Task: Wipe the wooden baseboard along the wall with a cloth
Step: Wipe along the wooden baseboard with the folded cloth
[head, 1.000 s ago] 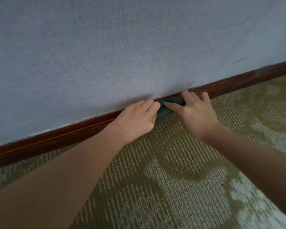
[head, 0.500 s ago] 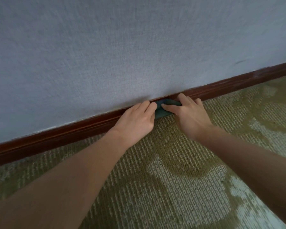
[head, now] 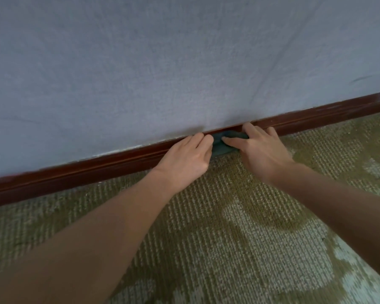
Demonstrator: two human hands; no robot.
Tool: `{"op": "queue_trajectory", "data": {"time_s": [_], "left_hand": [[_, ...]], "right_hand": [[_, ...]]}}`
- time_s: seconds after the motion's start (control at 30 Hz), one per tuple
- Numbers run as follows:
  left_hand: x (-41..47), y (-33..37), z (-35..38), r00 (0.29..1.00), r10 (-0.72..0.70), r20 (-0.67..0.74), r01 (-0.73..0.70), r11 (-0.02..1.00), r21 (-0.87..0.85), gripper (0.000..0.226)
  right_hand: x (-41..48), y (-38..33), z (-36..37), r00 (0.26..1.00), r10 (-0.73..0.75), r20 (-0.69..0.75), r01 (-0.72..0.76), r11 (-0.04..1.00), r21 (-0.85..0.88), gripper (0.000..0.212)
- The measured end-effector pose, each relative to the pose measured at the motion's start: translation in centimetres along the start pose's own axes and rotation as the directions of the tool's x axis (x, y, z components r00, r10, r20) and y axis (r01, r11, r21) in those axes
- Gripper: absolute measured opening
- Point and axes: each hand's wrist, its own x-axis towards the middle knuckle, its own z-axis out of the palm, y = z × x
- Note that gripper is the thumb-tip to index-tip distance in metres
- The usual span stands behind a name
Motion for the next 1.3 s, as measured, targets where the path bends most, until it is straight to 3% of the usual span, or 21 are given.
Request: {"op": "queue_trajectory", "data": {"time_s": [0.23, 0.57, 0.93, 1.13, 1.3], "left_hand": [[0.8, 0.3, 0.2, 1.0, -0.012, 0.016, 0.012, 1.0, -0.015, 0.025], [6.8, 3.6, 1.5, 1.0, 0.015, -0.021, -0.016, 0.999, -0.03, 0.028], [9.0, 4.4, 1.5, 0.994, 0.111, 0.015, -0.112, 0.993, 0.048, 0.023], [8.6, 4.4, 1.2, 0.993, 0.09, 0.074, -0.087, 0.995, -0.042, 0.052], [9.4, 3.5, 1.2, 0.988, 0.078, 0.132, -0.065, 0.993, -0.103, 0.047]], "right_hand": [[-0.1, 1.2, -0.7, 0.997, -0.076, 0.018, 0.078, 0.987, -0.143, 0.064], [-1.3, 7.6, 0.2, 0.999, 0.046, 0.012, -0.043, 0.985, -0.167, 0.062], [-1.4, 9.8, 0.3, 0.998, 0.054, -0.037, -0.056, 0.997, -0.056, 0.047], [-1.9, 8.1, 1.3, 0.977, 0.21, -0.034, -0.206, 0.974, 0.096, 0.046], [-1.7, 7.7, 0.6, 0.975, 0.224, 0.01, -0.224, 0.974, 0.044, 0.051]]}}
